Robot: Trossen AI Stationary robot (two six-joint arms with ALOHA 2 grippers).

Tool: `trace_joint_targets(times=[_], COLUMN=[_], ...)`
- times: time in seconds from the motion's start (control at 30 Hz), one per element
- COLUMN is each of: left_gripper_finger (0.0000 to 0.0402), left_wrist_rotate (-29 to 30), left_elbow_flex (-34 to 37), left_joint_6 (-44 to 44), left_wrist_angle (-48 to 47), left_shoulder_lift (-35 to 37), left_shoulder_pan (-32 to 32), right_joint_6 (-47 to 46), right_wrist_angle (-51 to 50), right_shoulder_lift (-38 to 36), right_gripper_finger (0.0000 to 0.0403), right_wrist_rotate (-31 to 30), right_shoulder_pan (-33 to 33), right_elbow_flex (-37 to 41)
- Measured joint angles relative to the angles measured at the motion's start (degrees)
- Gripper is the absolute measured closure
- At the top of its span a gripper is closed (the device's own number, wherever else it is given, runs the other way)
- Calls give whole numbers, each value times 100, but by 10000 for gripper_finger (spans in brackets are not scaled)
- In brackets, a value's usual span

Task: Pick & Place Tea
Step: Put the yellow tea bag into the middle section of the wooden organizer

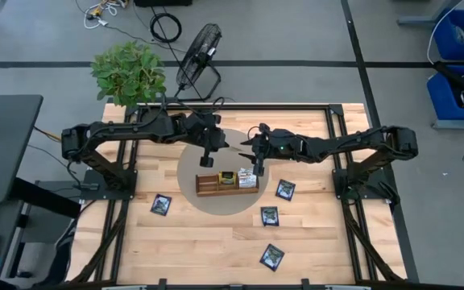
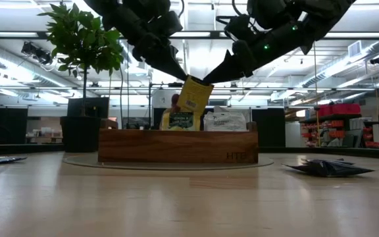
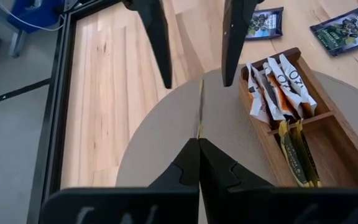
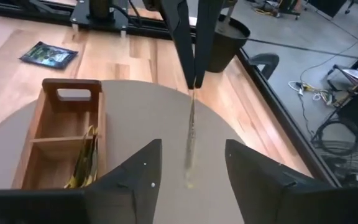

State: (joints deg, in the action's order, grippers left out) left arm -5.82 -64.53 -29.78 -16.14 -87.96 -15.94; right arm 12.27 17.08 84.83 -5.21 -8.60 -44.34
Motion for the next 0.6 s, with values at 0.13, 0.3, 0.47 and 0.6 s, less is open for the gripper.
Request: trace_joint_targets(times=[0.13, 0.3, 0.47, 0.6], left_gripper_finger=[401, 401, 401, 401], left_wrist_rotate=[0, 0, -63, -66], left_elbow_flex=[0, 0, -2, -2], left_joint_6=[0, 2, 2, 11], left_wrist_angle=[61, 127, 173, 190], left_shoulder_lift=[0, 0, 0, 0], left_shoulder_pan=[1, 4, 7, 4], right_joint_6=[-104, -234, -216, -136], right_wrist_angle=[-19, -47, -23, -156], right_shoulder_lift=[-2, -2, -1, -2], right_gripper_finger=[242, 272, 301, 366], right_wrist_rotate=[109, 380, 380, 380], right_shoulder_pan=[-59, -158, -188, -188], right_elbow_flex=[0, 0, 0, 0])
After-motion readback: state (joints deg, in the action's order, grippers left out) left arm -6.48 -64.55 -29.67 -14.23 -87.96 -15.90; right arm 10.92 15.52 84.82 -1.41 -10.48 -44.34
